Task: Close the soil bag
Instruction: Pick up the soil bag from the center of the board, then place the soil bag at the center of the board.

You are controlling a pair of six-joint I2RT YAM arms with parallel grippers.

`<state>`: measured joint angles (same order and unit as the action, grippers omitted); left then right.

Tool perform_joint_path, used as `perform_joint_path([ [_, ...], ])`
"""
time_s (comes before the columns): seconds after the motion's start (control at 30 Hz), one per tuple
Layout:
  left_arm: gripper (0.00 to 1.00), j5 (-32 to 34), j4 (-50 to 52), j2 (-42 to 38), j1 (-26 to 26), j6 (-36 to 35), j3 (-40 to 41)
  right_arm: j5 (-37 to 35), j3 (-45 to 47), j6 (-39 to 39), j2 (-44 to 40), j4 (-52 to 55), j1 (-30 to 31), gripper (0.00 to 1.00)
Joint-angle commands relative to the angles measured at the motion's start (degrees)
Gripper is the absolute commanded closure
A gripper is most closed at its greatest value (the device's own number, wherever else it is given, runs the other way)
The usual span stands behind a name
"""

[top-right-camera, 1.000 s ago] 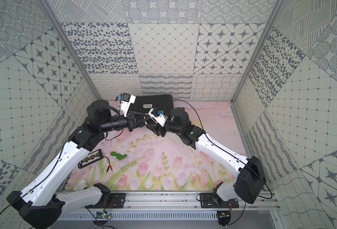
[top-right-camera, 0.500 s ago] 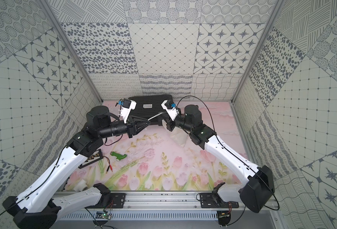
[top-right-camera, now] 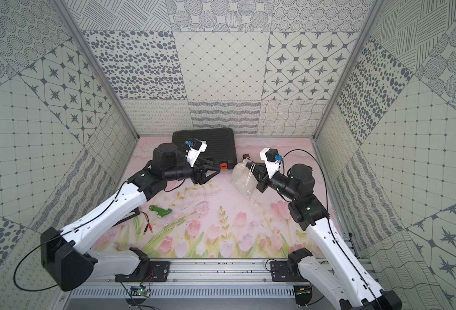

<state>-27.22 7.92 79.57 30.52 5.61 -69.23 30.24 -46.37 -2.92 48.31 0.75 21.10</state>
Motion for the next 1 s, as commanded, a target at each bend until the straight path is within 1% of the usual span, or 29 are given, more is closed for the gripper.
perform_joint_path([
  [0.0,0.24,-0.3,-7.9,10.3,3.7,-8.9,-3.9,1.0,1.5,-2.7,-1.7,-3.1,-0.4,1.00],
  [0.07,0.20,-0.3,-11.6,15.0,4.4,-10.2,-4.4,1.6,1.5,-3.1,-1.4,-3.9,-0.3,1.00],
  [0.2,0.11,0.3,-17.9,22.0,4.5,-13.4,-5.9,2.8,0.3,-3.3,0.4,-4.3,-0.3,1.00],
  [0.27,0.09,-0.8,-18.8,25.1,4.5,-14.7,-7.8,3.0,-0.1,-3.5,1.0,-4.4,-0.3,1.00],
  [0.37,0.09,-5.2,-21.1,28.8,4.4,-14.9,-10.0,3.6,-0.1,-4.0,1.6,-4.9,-0.4,1.00],
  [0.4,0.12,-6.3,-22.5,29.9,4.4,-14.8,-10.4,3.7,-0.2,-4.2,1.8,-5.1,-0.4,1.00],
  [0.43,0.20,-7.4,-23.6,30.7,4.4,-14.7,-10.8,3.8,-0.3,-4.2,1.8,-5.3,-0.4,1.00],
  [0.47,0.34,-8.1,-24.1,31.4,4.4,-14.6,-11.4,3.5,-0.4,-4.2,1.9,-5.3,-0.4,1.00],
  [0.5,0.52,-8.0,-23.8,31.6,4.3,-14.7,-12.0,3.1,-0.7,-4.1,2.0,-5.3,-0.4,1.00],
  [0.53,0.77,-6.9,-23.2,31.3,4.2,-14.8,-12.0,2.1,-1.0,-3.8,2.3,-5.2,-0.4,1.00],
  [0.57,0.95,-5.8,-23.0,30.3,4.0,-14.7,-11.3,1.3,-1.5,-3.3,2.8,-4.9,-0.4,1.00],
  [0.6,1.00,-4.7,-23.8,28.3,3.5,-14.8,-9.7,0.2,-2.1,-2.9,3.6,-4.8,-0.5,1.00],
  [0.67,1.00,-1.5,-27.0,23.0,2.3,-14.9,-4.9,-1.8,-3.7,-2.9,6.0,-4.8,-0.8,1.00],
  [0.73,1.00,4.3,-26.5,16.8,1.6,-17.7,-1.6,-2.8,-6.1,-2.9,9.4,-5.9,-0.8,1.00],
  [0.77,1.00,7.9,-23.7,13.6,1.7,-21.1,-1.1,-3.4,-7.2,-3.6,11.3,-7.2,-0.8,1.00],
  [0.83,1.00,15.3,-16.2,8.8,2.2,-25.1,-1.4,-3.1,-9.2,-5.7,15.2,-11.6,-0.8,1.00],
  [0.9,1.00,23.3,-11.1,4.3,3.6,-27.4,-0.4,-1.9,-10.8,-9.6,19.2,-17.2,-0.9,1.00],
  [0.97,1.00,30.1,-9.1,0.3,5.3,-27.4,2.9,1.1,-12.7,-13.2,23.6,-21.9,-0.7,1.00],
])
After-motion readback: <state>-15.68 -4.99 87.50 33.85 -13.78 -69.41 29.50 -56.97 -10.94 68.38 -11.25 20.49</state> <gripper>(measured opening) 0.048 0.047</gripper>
